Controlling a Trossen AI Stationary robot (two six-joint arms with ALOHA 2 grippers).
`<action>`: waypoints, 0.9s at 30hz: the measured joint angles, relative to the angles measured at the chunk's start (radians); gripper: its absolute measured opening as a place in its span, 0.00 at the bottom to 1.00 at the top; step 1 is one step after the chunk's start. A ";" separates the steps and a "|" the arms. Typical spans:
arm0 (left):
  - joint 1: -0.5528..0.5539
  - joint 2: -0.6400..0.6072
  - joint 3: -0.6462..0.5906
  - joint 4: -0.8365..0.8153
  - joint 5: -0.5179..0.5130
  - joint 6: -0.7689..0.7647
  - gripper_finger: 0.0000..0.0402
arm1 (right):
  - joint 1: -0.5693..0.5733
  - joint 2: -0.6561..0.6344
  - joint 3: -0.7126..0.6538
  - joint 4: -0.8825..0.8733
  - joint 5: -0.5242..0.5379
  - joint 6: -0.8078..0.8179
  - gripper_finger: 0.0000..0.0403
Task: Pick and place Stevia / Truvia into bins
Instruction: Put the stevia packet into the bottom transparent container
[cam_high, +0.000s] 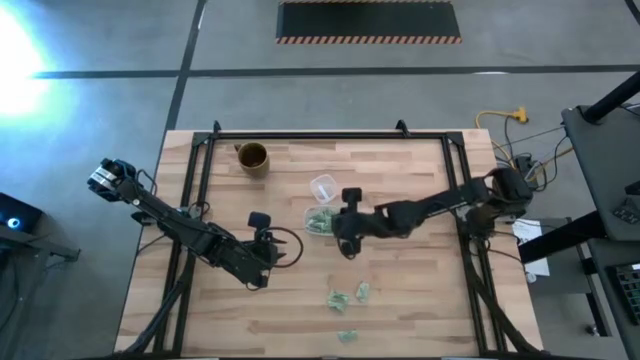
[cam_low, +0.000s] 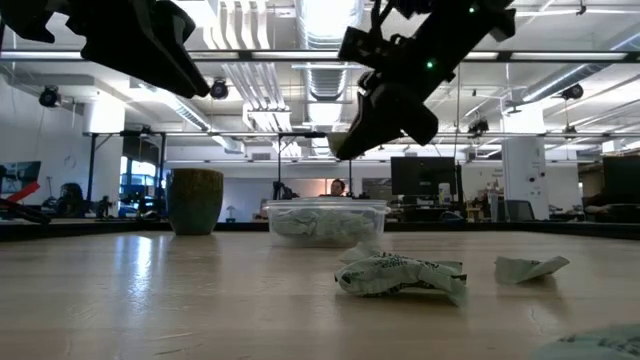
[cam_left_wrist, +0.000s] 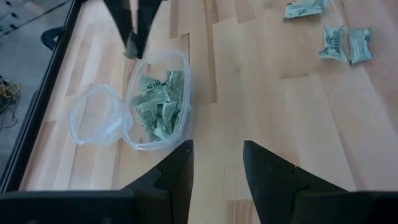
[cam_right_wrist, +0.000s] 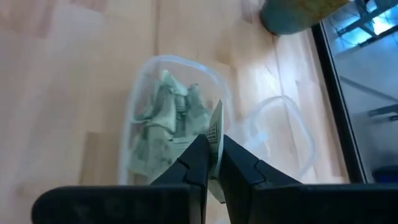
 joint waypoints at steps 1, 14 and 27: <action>0.000 0.000 -0.002 -0.001 0.000 0.000 0.31 | -0.009 0.000 0.000 0.001 -0.002 0.001 0.06; 0.000 0.000 -0.003 0.008 0.000 -0.002 0.31 | -0.046 0.000 -0.070 0.077 -0.009 0.009 0.06; 0.000 0.000 -0.003 0.008 0.000 -0.002 0.31 | -0.049 0.001 -0.079 0.095 -0.079 -0.024 0.07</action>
